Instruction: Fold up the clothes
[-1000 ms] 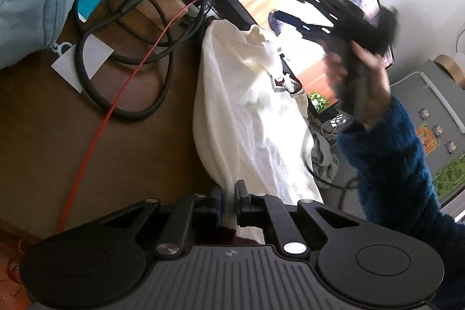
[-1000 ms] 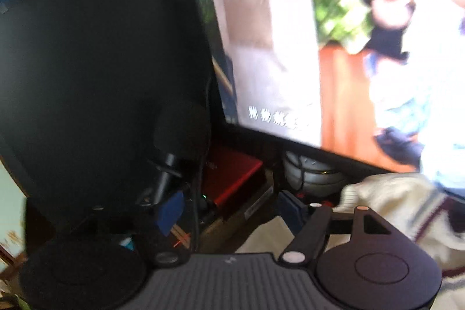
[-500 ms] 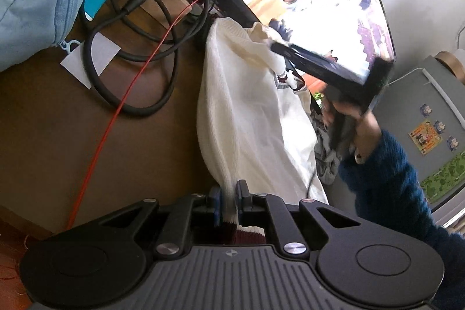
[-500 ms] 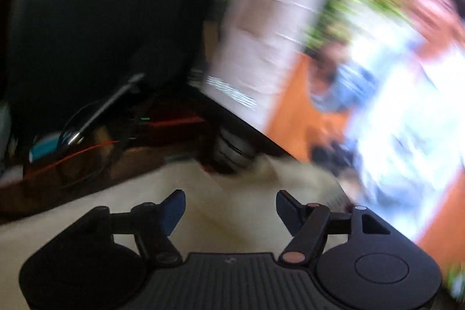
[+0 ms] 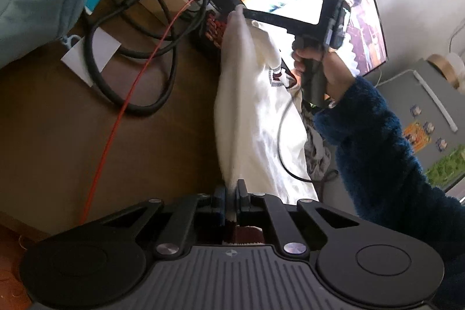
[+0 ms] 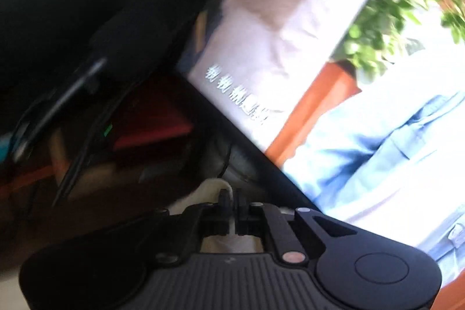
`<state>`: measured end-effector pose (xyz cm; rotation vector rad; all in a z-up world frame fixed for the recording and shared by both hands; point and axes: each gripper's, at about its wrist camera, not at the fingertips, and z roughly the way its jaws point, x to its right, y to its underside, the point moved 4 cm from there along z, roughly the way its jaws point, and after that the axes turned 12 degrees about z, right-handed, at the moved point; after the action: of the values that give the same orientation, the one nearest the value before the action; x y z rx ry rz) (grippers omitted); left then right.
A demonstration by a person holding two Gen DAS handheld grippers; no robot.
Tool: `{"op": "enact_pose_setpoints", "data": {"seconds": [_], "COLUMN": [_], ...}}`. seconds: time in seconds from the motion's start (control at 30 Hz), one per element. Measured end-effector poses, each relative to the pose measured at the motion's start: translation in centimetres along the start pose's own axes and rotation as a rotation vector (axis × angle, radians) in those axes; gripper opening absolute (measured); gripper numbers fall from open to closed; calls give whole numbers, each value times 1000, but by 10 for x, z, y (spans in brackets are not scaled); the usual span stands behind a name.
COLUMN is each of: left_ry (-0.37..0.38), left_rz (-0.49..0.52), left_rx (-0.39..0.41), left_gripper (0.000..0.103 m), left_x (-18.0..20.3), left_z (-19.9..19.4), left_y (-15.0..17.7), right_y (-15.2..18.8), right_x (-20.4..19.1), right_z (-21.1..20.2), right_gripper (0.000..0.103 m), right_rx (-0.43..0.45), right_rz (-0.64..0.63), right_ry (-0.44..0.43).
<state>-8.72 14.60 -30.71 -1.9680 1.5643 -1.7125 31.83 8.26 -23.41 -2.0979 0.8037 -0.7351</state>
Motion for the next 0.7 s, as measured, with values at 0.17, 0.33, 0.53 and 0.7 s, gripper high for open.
{"op": "enact_pose_setpoints", "data": {"seconds": [0.17,0.33,0.53,0.7], "left_ry": [-16,-20,-31,-41], "left_rz": [4,-7,-1,25], "left_rx": [15,17,16,16], "left_gripper": [7,7,7,11], "left_x": [1,-1,1,4], "left_z": [-3,-5,-4,-6], "left_y": [-1,-1,-3,-1], "right_y": [11,7,18,101], "right_x": [-10,16,58,112], "right_z": [12,-24,-101,-205], "right_gripper": [3,34,47,59], "right_rx": [7,85,147,151], "right_rz": [-3,191,413,554], "right_ry": [-2,-91,-222,-189]}}
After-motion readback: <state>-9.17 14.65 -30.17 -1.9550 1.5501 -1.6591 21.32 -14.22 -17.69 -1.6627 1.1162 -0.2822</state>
